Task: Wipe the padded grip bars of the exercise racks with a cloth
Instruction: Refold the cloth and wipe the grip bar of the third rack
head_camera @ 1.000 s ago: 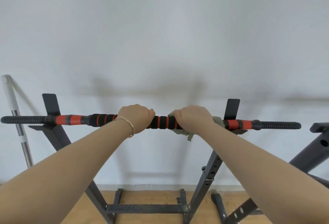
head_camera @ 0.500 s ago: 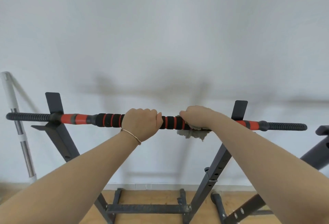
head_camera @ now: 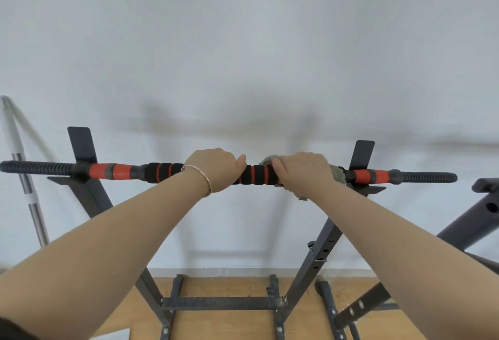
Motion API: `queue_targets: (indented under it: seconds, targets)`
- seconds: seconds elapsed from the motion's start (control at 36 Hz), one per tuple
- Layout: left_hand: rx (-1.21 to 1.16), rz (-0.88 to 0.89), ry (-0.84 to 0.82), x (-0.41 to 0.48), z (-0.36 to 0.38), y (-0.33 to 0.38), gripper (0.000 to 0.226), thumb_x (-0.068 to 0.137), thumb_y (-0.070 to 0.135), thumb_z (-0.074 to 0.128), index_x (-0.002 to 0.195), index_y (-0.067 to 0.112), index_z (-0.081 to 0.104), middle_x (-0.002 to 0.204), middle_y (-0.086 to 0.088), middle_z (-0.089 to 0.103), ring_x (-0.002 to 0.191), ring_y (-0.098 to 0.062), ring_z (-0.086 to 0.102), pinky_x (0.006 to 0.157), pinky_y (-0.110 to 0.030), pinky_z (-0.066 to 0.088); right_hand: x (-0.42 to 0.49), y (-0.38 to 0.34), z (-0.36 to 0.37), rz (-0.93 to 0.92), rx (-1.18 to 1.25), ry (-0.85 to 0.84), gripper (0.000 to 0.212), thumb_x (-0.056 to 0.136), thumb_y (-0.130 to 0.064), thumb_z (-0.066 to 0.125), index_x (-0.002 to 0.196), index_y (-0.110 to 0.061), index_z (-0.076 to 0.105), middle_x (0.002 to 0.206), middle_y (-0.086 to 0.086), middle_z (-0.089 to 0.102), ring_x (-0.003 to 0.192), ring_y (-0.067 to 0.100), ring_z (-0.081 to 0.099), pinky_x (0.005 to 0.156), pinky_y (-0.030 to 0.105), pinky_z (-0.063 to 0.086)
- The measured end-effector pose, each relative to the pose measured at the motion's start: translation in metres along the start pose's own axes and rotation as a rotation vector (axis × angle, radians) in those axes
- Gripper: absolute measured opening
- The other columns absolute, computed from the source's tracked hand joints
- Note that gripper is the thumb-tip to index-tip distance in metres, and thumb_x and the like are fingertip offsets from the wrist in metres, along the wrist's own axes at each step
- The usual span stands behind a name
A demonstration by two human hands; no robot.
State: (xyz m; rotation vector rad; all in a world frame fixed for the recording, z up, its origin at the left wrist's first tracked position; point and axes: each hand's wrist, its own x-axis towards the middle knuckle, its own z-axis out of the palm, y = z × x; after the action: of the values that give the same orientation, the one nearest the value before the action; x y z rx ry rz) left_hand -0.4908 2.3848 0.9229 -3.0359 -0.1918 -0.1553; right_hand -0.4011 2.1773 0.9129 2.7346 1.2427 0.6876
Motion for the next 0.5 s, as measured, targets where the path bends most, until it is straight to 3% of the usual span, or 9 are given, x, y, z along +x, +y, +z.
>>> queue_targets:
  seconds: [0.08,0.14,0.19,0.28,0.31,0.36,0.42,0.44,0.5]
  targets:
    - [0.104,0.04,0.199,-0.015,0.009,0.003,0.046,0.091,0.045,0.02,0.06,0.019,0.04,0.047,0.004,0.038,0.039,-0.018,0.039,0.044,-0.025,0.024,0.022,0.003,-0.014,0.15,0.264,-0.447,0.029,0.095,-0.033,0.038,0.08,-0.021,0.06,0.062,-0.004,0.055,0.063,0.022,0.055,0.057,0.03,0.041]
    - [0.099,0.041,0.375,-0.027,0.015,0.006,0.037,0.089,0.033,0.045,0.056,0.018,0.042,0.044,0.008,0.015,0.031,-0.016,0.025,0.04,-0.019,0.025,0.033,0.004,-0.025,0.329,0.568,-0.743,0.039,0.088,-0.034,0.035,0.065,-0.017,0.061,0.054,-0.002,0.059,0.051,0.02,0.052,0.057,0.03,0.042]
    - [0.015,-0.04,0.466,-0.032,0.018,0.005,0.044,0.091,0.031,0.04,0.051,0.014,0.041,0.045,0.007,0.011,0.033,-0.018,0.021,0.039,-0.021,0.031,0.039,0.0,-0.032,0.347,0.617,-0.818,0.034,0.086,-0.031,0.035,0.064,-0.015,0.056,0.046,-0.002,0.051,0.045,0.019,0.043,0.056,0.03,0.04]
    - [0.104,0.031,0.297,-0.032,0.01,0.005,0.026,0.088,0.029,0.046,0.07,0.014,0.056,0.049,0.006,0.015,0.036,-0.019,0.029,0.041,-0.021,0.033,0.037,-0.006,-0.029,0.325,0.532,-0.671,0.033,0.09,-0.03,0.036,0.067,-0.015,0.053,0.051,-0.002,0.054,0.054,0.022,0.049,0.061,0.033,0.041]
    - [0.119,0.029,0.194,-0.027,0.007,0.004,0.03,0.088,0.036,0.035,0.079,0.017,0.057,0.05,0.005,0.025,0.04,-0.02,0.035,0.042,-0.023,0.031,0.035,-0.007,-0.026,0.267,0.444,-0.597,0.032,0.094,-0.029,0.036,0.072,-0.015,0.054,0.061,-0.002,0.058,0.063,0.024,0.054,0.063,0.034,0.043]
    - [-0.017,0.004,0.058,-0.013,-0.002,-0.003,0.061,0.08,0.046,0.004,0.084,0.017,0.057,0.057,0.003,0.052,0.051,-0.019,0.047,0.049,-0.028,0.032,0.027,-0.006,-0.019,0.101,0.203,-0.445,0.023,0.099,-0.028,0.04,0.088,-0.018,0.058,0.077,-0.002,0.058,0.076,0.026,0.059,0.061,0.033,0.043]
    - [-0.253,-0.091,-0.228,0.001,-0.013,-0.013,0.07,0.087,0.052,0.006,0.078,0.013,0.063,0.058,0.002,0.068,0.059,-0.021,0.062,0.059,-0.031,0.042,0.012,-0.01,-0.012,-0.043,-0.042,-0.243,0.014,0.094,-0.026,0.052,0.105,-0.025,0.06,0.077,-0.005,0.059,0.069,0.023,0.057,0.051,0.027,0.034]
    - [-0.35,-0.124,-0.362,0.005,-0.018,-0.017,0.071,0.091,0.055,0.011,0.075,0.011,0.065,0.058,-0.001,0.071,0.06,-0.021,0.067,0.065,-0.032,0.047,0.003,-0.015,-0.01,-0.045,-0.12,-0.159,0.015,0.089,-0.023,0.057,0.104,-0.026,0.061,0.07,-0.006,0.057,0.06,0.022,0.052,0.048,0.024,0.029]
    - [-0.453,-0.163,-0.505,0.005,-0.021,-0.022,0.069,0.093,0.055,0.018,0.074,0.007,0.064,0.059,-0.005,0.071,0.056,-0.021,0.07,0.07,-0.032,0.052,-0.011,-0.024,-0.006,0.029,-0.107,0.079,0.007,0.081,-0.015,0.063,0.077,-0.018,0.058,0.053,-0.003,0.047,0.043,0.022,0.039,0.046,0.023,0.027]
